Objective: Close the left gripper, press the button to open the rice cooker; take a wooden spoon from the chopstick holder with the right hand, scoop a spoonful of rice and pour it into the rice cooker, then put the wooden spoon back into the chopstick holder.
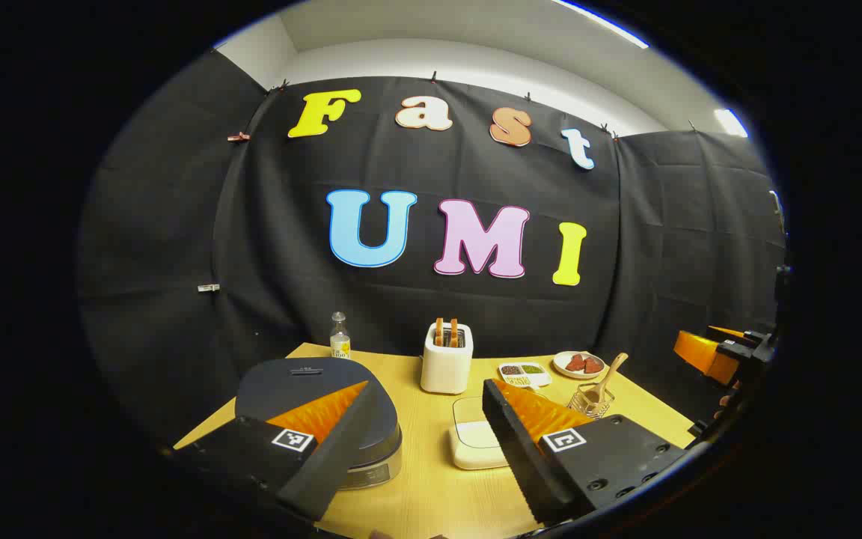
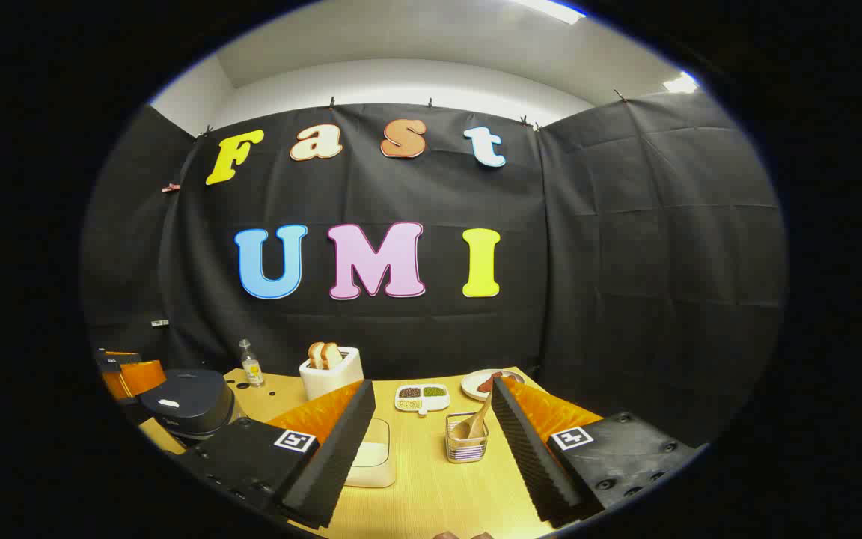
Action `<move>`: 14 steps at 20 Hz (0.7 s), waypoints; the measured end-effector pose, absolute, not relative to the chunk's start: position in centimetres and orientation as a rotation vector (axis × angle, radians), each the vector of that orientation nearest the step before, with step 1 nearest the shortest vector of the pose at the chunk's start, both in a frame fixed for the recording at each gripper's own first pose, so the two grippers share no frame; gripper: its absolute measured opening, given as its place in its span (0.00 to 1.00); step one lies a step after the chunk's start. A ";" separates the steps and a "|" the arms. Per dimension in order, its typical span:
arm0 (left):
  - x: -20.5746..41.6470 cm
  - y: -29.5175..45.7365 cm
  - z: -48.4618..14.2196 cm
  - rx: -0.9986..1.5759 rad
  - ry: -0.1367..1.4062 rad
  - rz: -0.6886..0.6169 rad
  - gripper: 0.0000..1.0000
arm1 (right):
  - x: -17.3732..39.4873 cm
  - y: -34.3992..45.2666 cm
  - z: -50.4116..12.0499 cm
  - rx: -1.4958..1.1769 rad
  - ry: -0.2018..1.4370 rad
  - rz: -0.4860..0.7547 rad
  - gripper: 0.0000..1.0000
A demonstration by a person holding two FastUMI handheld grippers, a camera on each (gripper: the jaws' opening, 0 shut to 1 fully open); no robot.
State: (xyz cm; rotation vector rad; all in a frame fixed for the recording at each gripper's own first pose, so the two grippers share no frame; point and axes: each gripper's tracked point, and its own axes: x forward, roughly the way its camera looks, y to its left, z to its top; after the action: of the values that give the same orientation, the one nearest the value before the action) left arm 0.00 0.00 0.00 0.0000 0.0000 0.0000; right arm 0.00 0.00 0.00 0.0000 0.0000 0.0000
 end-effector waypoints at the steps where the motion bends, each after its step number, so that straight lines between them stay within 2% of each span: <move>1: 0.0 0.2 0.3 0.010 -0.003 0.002 0.95 | 0.0 0.2 0.0 -0.002 0.000 0.003 0.98; 14: 0.2 1.1 -0.3 -0.032 0.008 -0.020 0.95 | -0.9 1.0 -0.6 -0.014 0.025 0.004 0.98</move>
State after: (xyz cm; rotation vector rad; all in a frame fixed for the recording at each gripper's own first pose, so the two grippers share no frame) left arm 0.24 1.12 -0.30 -0.0322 0.0078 -0.0202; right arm -0.93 1.00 -0.61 -0.0136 0.0255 0.0042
